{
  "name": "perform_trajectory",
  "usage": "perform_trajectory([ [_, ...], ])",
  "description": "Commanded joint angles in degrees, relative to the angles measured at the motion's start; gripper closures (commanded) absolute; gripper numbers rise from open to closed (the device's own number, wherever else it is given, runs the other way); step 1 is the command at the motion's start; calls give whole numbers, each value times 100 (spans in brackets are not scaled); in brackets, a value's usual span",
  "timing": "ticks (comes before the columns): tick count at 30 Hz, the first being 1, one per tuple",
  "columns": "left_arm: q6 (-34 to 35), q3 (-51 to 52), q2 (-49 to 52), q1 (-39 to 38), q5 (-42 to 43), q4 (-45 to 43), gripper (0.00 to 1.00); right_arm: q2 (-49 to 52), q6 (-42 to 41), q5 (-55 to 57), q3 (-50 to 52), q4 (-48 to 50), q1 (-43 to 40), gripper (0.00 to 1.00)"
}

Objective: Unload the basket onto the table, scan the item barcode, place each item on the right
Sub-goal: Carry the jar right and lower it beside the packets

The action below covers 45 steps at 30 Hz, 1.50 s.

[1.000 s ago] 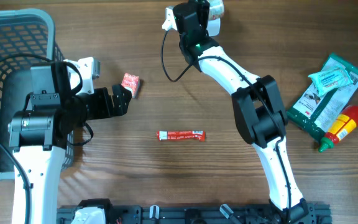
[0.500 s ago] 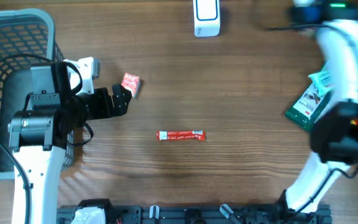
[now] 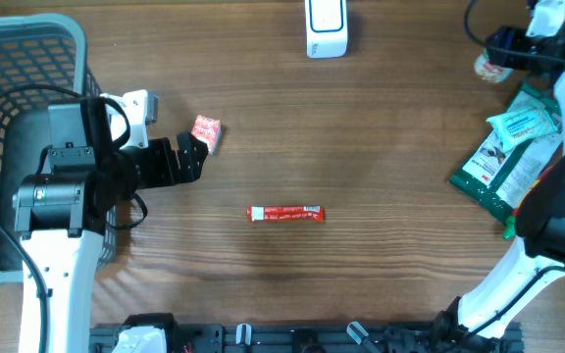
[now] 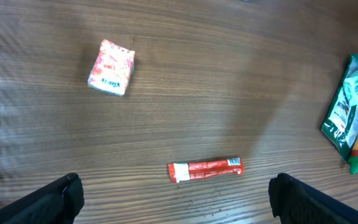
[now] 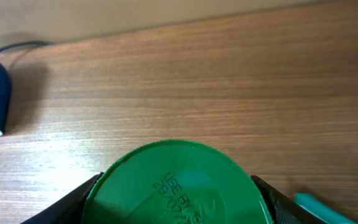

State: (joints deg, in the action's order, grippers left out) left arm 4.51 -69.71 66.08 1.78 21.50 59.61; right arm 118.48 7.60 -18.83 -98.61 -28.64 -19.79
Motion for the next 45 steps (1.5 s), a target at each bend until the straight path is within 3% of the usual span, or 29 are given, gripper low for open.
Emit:
perform_trajectory([
  [1, -129, -42, -9, 0, 90, -11, 0, 70, -374, 402, 439, 490, 103, 96],
  [8, -129, -42, -9, 0, 90, -11, 0, 70, -629, 809, 955, 1169, 109, 96],
  [15, -129, -42, -9, 0, 90, -11, 0, 208, -822, 1248, 1115, 1198, 109, 96],
  [19, -129, -42, -9, 0, 90, -11, 0, 210, -824, 1250, 1119, 1200, 107, 60],
  [24, -129, -42, -9, 0, 90, -11, 0, 210, -822, 1250, 1121, 1158, 107, 51],
  [30, -129, -42, -9, 0, 90, -11, 0, 210, -817, 1250, 1132, 1121, 107, 23],
  [31, -129, -42, -9, 0, 92, -11, 0, 210, -820, 1250, 1132, 1119, 107, 9],
  [41, -129, -42, -9, 0, 92, -11, 0, 186, -815, 1244, 1119, 1156, 109, 7],
  [45, -129, -42, -9, 0, 90, -11, 0, -415, -758, 951, 964, 1473, 109, 3],
])
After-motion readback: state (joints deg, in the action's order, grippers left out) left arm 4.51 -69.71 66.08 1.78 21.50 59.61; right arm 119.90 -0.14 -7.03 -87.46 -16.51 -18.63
